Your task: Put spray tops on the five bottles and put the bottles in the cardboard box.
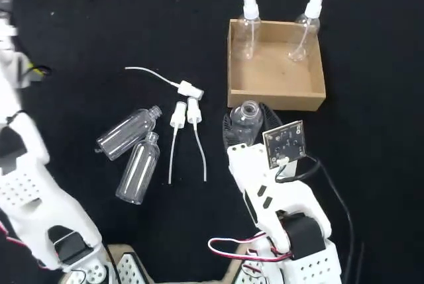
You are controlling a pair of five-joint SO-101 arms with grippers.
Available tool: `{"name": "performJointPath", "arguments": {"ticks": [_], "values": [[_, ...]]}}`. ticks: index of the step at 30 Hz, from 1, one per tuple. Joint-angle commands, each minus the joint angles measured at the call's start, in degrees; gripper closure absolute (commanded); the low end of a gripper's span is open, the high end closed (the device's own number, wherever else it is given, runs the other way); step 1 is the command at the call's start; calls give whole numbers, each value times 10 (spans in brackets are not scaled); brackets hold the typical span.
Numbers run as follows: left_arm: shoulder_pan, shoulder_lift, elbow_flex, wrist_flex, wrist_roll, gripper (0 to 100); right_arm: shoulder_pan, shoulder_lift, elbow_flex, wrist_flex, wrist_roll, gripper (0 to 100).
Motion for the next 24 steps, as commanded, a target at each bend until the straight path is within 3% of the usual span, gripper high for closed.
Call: {"name": "performJointPath", "arguments": {"ticks": [1,8,15,21,24], "values": [[-36,36,-125,46,13,722,-6,6,0,4,-2,808],[-26,92,-276,136,-16,722,-5,6,-2,4,-2,808],[103,154,-344,143,-25,720,-5,6,1,4,-2,808],[221,196,-365,146,-195,721,-5,6,1,4,-2,808],[257,208,-375,147,-244,720,-5,6,0,4,-2,808]]}}
